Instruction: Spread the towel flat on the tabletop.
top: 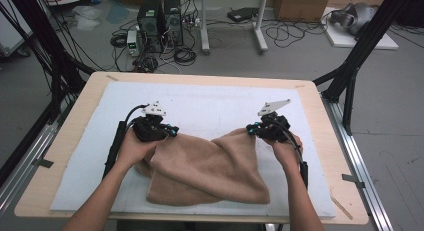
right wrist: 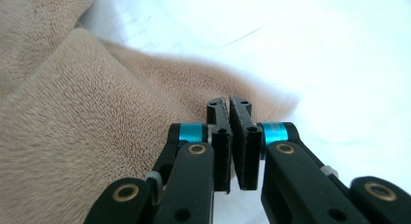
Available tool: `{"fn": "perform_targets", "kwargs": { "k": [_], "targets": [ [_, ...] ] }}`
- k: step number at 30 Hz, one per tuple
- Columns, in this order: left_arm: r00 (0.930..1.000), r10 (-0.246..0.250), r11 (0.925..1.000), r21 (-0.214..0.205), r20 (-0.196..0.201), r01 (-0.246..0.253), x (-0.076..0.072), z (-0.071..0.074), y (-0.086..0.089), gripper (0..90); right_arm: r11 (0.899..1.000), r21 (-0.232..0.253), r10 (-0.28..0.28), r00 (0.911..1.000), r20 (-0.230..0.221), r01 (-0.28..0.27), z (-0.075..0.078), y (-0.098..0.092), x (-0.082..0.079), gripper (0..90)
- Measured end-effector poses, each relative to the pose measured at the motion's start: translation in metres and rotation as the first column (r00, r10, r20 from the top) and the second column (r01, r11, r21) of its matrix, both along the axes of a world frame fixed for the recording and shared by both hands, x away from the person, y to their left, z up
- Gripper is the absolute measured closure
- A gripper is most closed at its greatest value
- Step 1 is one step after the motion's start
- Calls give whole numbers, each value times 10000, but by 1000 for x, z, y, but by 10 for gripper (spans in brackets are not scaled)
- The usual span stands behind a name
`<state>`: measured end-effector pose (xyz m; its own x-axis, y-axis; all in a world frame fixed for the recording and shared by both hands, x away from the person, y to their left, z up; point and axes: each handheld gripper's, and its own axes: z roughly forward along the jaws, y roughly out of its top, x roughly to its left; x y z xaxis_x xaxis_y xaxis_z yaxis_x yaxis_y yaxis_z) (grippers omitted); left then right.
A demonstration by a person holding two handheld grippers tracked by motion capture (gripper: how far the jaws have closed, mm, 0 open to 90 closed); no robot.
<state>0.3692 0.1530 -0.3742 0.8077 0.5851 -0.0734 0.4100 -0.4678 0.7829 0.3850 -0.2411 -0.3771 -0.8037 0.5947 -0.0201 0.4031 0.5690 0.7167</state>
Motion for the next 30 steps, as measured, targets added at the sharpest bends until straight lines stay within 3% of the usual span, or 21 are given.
{"fn": "perform_targets", "kwargs": {
  "k": [3,5,6,10,11,16,17,19,21,23,25,30],
  "targets": [
    [9962,319,9992,-267,808,-298,-7,13,2,897,9998,160,-141,9997,221,137,9,-8,-5,875],
    [9947,246,9995,-208,998,-227,-14,16,2,897,9999,49,-147,9995,285,145,12,-13,-12,874],
    [9953,27,10000,32,971,-30,-19,16,2,896,9999,-39,-135,9994,307,136,11,-15,-16,874],
    [9965,-734,9950,712,404,704,-40,4,1,896,9993,-272,254,9995,-200,-259,-6,-20,-34,871],
    [9953,-945,9928,751,189,928,-47,0,1,896,9985,-322,428,9977,-517,-445,-18,-21,-44,869],
    [9825,-1684,9807,865,-794,1751,-74,-19,5,898,9978,-188,618,9941,-887,-637,-35,-23,-59,868],
    [9789,-1806,9796,716,-953,1877,-75,-21,7,898,9975,-113,681,9932,-946,-695,-38,-24,-61,867],
    [9785,-1810,9805,595,-987,1874,-76,-20,10,897,9966,-107,797,9903,-1140,-815,-42,-24,-64,863],
    [9782,-1799,9828,222,-1035,1831,-73,-16,13,894,9960,-123,870,9893,-1168,-890,-41,-24,-65,856],
    [9821,-1666,9859,5,-878,1673,-69,-9,15,847,9963,-87,843,9904,-1094,-857,-37,-25,-64,838],
    [9849,-1589,9873,-159,-691,1581,-63,1,16,782,9968,187,785,9934,-835,-772,-22,-28,-59,801],
    [9937,-1119,9929,-395,72,1121,-45,24,13,729,9986,222,489,9975,-506,-479,-8,-29,-48,742]
  ]
}}
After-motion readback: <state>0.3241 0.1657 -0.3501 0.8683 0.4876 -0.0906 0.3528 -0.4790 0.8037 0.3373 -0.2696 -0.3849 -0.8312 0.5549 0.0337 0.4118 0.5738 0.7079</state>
